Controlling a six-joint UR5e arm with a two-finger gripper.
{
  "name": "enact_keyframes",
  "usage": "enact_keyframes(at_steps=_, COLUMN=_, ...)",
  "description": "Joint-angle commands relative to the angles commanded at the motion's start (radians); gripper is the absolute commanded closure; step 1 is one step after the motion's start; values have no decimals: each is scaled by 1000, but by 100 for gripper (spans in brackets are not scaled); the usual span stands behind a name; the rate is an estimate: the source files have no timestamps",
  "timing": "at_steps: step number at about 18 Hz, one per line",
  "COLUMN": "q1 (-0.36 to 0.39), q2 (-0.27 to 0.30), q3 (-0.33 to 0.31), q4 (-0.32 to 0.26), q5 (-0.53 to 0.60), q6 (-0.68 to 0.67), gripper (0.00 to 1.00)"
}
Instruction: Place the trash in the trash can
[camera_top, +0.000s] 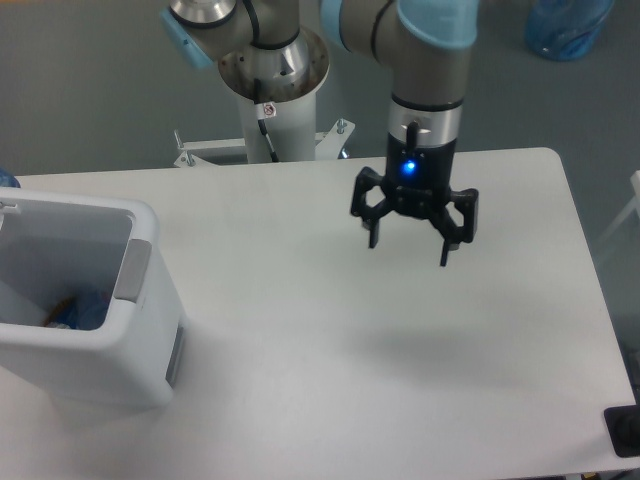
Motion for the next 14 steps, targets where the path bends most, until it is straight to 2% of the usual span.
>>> enact_keyframes(at_steps=1, q1=8, q2=-20, q3=-6, q4=-17, q5=34, q6=2, gripper=0)
enact_keyframes(at_steps=3, q1=6, q2=-22, q3=-11, q4=-35, q5=74, q6=12, gripper=0)
enact_keyframes(at_steps=14, q1=-3, q2=-28, q3=-14, q4=-42, q5=86, q6=51, gripper=0)
